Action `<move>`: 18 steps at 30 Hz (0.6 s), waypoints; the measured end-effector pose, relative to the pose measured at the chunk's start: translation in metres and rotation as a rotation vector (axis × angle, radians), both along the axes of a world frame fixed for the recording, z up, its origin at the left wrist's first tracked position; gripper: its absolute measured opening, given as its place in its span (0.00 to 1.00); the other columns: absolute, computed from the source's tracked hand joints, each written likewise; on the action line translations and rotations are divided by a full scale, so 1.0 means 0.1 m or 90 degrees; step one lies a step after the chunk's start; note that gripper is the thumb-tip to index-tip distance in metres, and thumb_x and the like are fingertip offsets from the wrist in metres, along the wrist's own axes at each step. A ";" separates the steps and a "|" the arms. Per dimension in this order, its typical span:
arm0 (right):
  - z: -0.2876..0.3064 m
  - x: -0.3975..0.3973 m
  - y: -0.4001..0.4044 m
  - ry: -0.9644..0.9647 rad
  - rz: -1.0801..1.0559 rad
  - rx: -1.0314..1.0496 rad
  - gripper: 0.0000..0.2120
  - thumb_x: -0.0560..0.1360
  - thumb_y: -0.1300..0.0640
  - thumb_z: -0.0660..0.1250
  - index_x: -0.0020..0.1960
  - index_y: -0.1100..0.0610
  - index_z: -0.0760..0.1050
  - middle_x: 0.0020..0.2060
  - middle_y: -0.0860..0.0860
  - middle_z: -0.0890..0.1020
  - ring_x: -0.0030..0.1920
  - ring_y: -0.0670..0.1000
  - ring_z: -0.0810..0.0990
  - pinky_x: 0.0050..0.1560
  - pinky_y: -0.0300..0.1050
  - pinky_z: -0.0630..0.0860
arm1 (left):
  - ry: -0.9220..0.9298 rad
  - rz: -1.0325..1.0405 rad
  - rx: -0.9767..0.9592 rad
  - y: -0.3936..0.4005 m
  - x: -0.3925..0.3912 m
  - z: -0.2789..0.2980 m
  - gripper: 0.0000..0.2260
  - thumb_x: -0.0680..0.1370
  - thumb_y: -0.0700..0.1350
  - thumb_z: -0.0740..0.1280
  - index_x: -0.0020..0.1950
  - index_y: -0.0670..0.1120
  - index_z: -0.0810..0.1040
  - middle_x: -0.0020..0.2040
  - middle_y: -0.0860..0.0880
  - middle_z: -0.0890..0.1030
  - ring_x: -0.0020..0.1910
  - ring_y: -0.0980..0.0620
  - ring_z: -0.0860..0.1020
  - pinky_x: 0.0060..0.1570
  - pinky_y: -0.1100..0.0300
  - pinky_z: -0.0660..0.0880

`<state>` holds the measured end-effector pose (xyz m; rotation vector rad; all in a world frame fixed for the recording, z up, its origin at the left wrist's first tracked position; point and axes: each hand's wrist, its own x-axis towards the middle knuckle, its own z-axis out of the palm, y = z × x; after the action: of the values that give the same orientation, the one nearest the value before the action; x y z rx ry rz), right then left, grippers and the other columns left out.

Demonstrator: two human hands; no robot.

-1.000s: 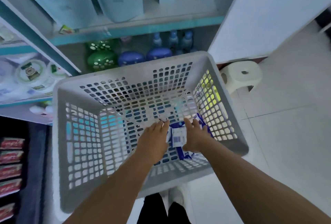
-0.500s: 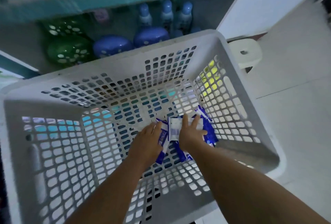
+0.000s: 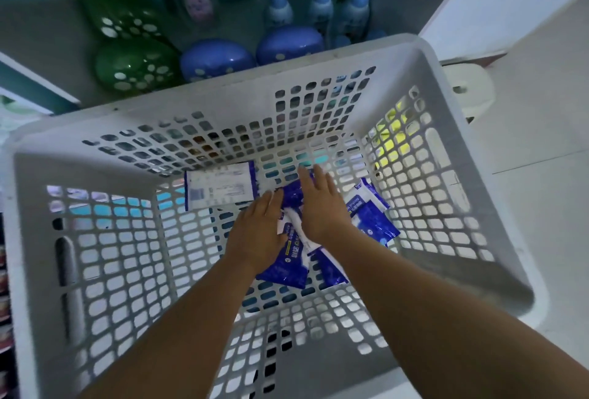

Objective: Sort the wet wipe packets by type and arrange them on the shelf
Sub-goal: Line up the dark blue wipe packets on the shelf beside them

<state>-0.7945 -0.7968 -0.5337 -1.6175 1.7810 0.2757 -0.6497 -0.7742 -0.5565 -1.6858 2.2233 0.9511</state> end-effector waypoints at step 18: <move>-0.15 -0.01 -0.21 -0.153 -0.051 -0.009 0.41 0.73 0.68 0.65 0.78 0.50 0.49 0.74 0.56 0.61 0.69 0.59 0.67 0.65 0.51 0.70 | 0.085 0.100 0.034 -0.14 0.05 -0.08 0.35 0.78 0.39 0.64 0.78 0.50 0.48 0.78 0.45 0.41 0.77 0.46 0.52 0.74 0.56 0.57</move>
<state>-0.7958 -0.8180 -0.5491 -1.5145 1.6616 0.0299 -0.6443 -0.7886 -0.5646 -1.8454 2.1488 1.1809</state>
